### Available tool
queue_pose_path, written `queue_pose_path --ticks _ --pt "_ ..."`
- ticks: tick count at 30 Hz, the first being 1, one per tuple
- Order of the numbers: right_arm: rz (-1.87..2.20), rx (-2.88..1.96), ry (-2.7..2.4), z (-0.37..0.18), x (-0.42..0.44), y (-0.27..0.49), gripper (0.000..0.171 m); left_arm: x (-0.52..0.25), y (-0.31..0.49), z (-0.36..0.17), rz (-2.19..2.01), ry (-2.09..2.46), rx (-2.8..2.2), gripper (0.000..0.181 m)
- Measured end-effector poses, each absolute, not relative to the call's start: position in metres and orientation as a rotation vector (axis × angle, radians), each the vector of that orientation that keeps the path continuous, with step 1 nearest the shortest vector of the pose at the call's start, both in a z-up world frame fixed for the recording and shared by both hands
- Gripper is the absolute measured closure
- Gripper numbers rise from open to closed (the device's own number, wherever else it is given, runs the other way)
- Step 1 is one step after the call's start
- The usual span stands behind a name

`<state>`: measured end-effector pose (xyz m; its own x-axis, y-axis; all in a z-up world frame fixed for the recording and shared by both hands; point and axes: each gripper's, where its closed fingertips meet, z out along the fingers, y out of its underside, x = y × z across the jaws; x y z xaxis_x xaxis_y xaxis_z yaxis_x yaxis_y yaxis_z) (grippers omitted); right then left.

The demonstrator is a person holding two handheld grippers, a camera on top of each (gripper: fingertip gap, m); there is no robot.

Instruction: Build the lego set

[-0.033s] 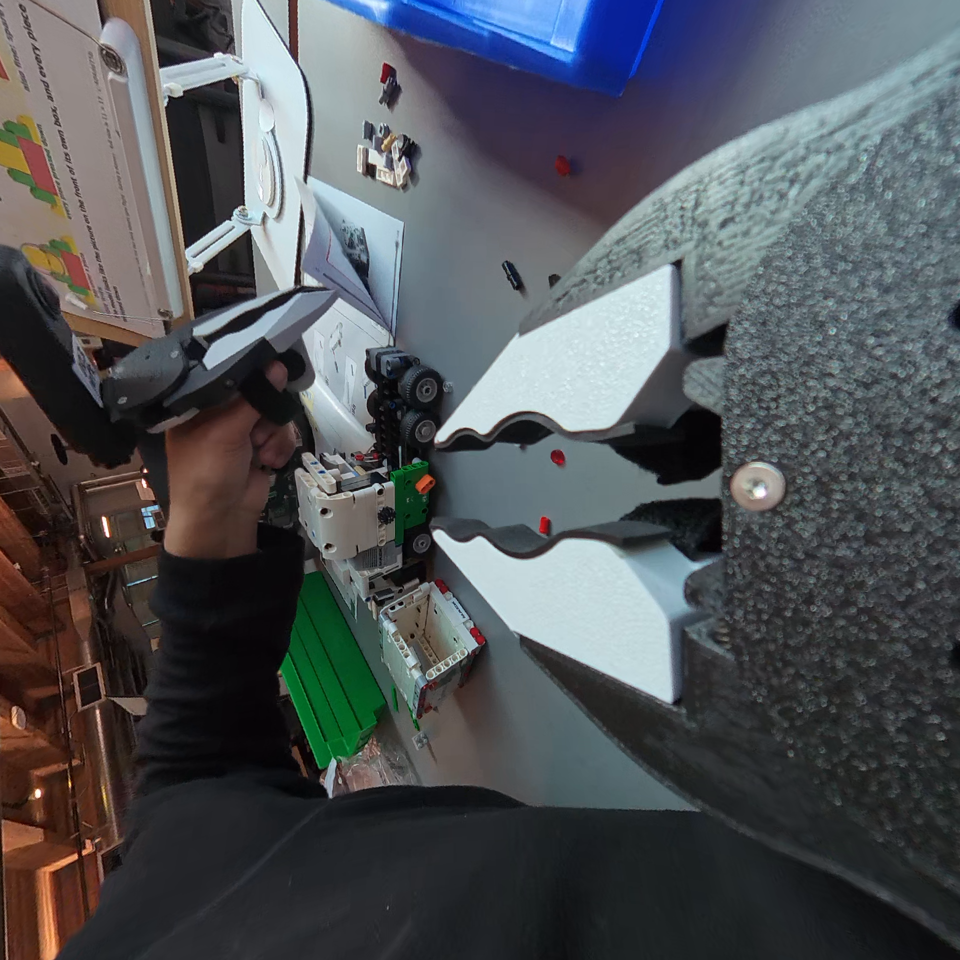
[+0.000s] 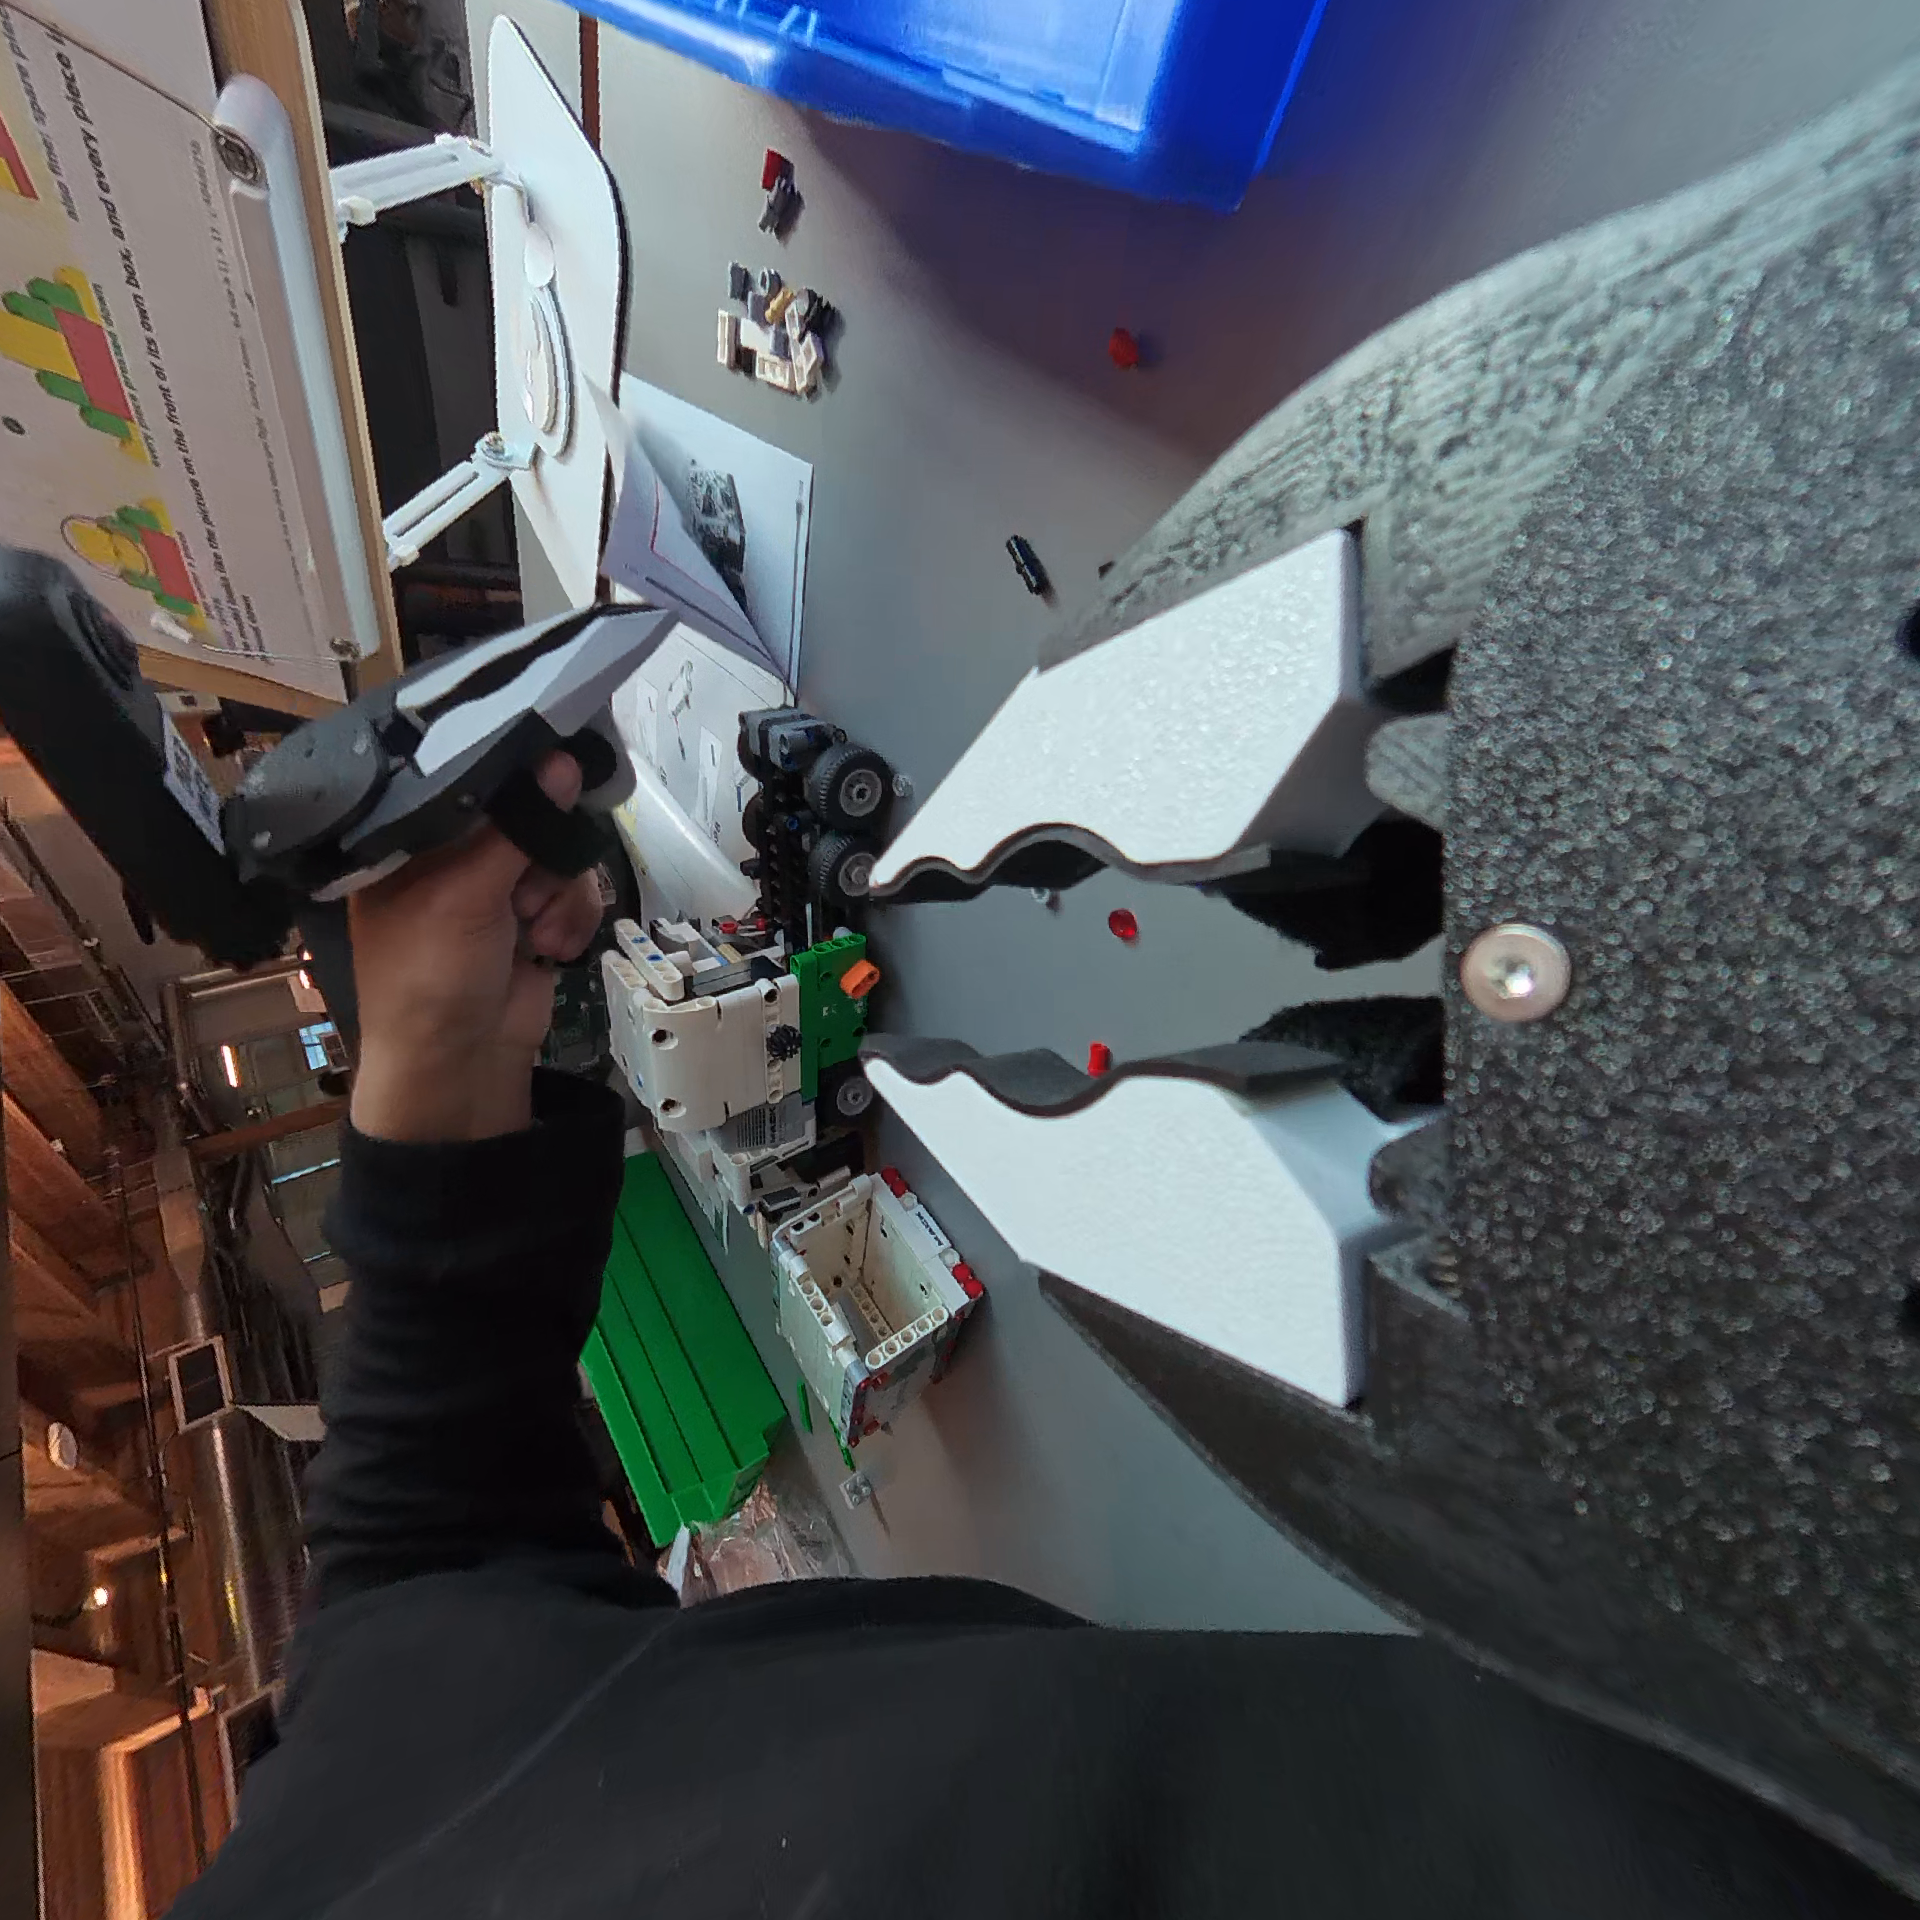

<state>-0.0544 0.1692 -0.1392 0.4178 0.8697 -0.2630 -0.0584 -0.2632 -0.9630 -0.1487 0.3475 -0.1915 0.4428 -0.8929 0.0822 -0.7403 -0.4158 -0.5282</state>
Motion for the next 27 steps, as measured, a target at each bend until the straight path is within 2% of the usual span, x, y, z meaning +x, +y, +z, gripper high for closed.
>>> queue_pose_path --ticks 3,4,6,10,13,14,18,21,25,27 --pt "1.084 -1.606 -0.681 -0.139 -0.052 0.184 0.143 -0.158 0.342 -0.181 -0.551 1.330 -2.247 0.181" --pt "1.073 -1.641 -0.684 -0.142 -0.055 0.192 0.136 -0.162 0.340 -0.178 -0.567 1.311 -2.237 0.181" --pt "1.039 -1.727 -0.718 -0.144 -0.065 0.209 0.111 -0.169 0.337 -0.169 -0.611 1.276 -2.205 0.181" --pt "1.127 -1.710 -0.809 -0.105 -0.109 0.239 0.082 -0.188 0.329 -0.146 -0.681 1.193 -2.129 0.181" --pt "1.226 -1.712 -0.891 -0.090 -0.153 0.267 0.077 -0.205 0.321 -0.128 -0.721 1.135 -2.064 0.181" --pt "1.322 -1.726 -0.881 -0.087 -0.169 0.277 0.070 -0.210 0.319 -0.122 -0.727 1.119 -2.043 0.181" --pt "1.578 -1.793 -0.799 -0.093 -0.218 0.321 0.072 -0.229 0.307 -0.112 -0.735 1.090 -1.994 0.181" --pt "1.788 -1.814 -0.766 -0.102 -0.246 0.323 0.073 -0.235 0.300 -0.108 -0.771 1.065 -1.965 0.181" --pt "1.862 -1.831 -0.765 -0.114 -0.265 0.319 0.102 -0.239 0.297 -0.111 -0.774 1.055 -1.943 0.181" --pt "1.924 -1.791 -0.791 -0.109 -0.267 0.312 0.129 -0.243 0.298 -0.116 -0.752 1.044 -1.948 0.181"
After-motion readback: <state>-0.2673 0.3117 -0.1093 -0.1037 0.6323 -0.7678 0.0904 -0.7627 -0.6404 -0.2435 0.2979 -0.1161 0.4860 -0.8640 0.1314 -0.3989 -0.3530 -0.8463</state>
